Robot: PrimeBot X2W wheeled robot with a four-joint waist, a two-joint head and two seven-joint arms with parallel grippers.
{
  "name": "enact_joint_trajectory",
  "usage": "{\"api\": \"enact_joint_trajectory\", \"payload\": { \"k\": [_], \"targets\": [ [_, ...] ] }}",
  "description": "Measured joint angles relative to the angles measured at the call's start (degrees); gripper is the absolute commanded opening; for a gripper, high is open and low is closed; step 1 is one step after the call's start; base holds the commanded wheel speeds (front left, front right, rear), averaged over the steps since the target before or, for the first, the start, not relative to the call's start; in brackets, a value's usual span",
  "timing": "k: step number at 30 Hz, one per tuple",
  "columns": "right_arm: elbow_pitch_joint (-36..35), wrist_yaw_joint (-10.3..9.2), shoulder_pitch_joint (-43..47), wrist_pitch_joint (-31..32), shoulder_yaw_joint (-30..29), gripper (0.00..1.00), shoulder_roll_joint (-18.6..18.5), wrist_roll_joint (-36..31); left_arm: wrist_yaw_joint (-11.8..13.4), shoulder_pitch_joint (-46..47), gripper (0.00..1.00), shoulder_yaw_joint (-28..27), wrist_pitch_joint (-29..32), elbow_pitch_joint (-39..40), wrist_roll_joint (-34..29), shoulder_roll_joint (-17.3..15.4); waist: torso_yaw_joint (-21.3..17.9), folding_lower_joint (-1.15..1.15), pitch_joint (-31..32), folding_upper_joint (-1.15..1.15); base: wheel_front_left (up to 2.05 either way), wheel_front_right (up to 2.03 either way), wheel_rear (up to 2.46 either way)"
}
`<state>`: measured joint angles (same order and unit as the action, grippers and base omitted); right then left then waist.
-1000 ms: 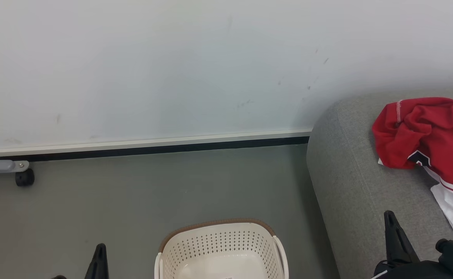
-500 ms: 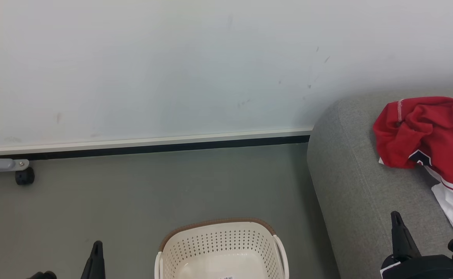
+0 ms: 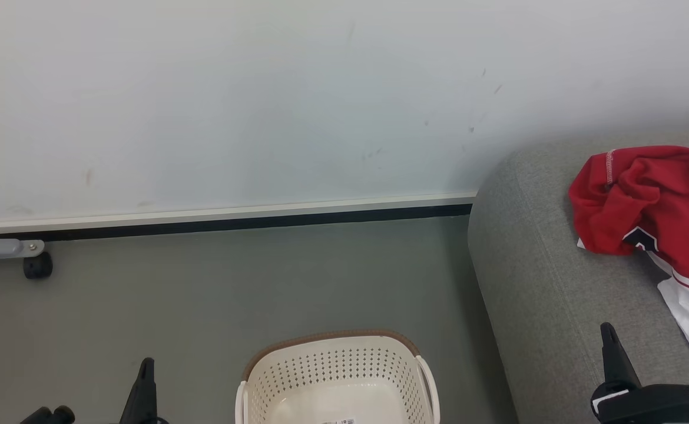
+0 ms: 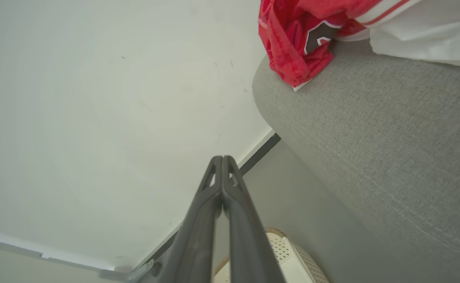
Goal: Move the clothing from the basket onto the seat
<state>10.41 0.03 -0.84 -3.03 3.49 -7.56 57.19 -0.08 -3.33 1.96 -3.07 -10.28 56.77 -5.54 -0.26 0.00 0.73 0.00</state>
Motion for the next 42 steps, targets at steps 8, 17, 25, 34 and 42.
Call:
{"api": "enact_joint_trajectory", "payload": {
  "k": [8, 17, 25, 34, 42],
  "targets": [
    [1.1, 1.07, -1.0, 1.5, -1.9, 0.00, 0.9, 5.7, -1.0, 1.2, 0.00, -1.2, 1.5, -1.1, 5.4, 0.4, 0.0, 0.00, -0.1, 0.00, 0.00, 0.00, 0.00],
    [2.5, 2.49, -1.6, 3.5, -4.0, 0.00, 1.8, 12.4, -2.5, 2.7, 0.00, -2.5, 3.5, -2.4, 12.1, 1.1, 0.1, 0.00, -0.3, 0.00, 0.00, 0.00, 0.00],
    [3.4, 3.41, -2.2, 4.8, -5.7, 0.00, 2.4, 17.3, -3.5, 3.9, 0.00, -3.6, 4.9, -3.4, 17.6, 1.5, 0.1, 0.00, -0.4, 0.00, 0.00, 0.00, 0.00],
    [4.7, 4.60, -3.0, 6.6, -7.8, 0.00, 3.4, 23.9, -4.6, 5.4, 0.00, -5.0, 6.6, -4.5, 24.0, 2.1, 0.2, 0.00, -0.6, 0.00, 0.00, 0.00, 0.00],
    [5.7, 5.81, -3.4, 8.3, -9.7, 0.00, 4.3, 29.9, -6.0, 6.7, 0.00, -6.2, 8.2, -5.7, 29.8, 2.6, 0.2, 0.00, -0.7, 0.00, 0.00, 0.00, 0.00]
  ]
}}
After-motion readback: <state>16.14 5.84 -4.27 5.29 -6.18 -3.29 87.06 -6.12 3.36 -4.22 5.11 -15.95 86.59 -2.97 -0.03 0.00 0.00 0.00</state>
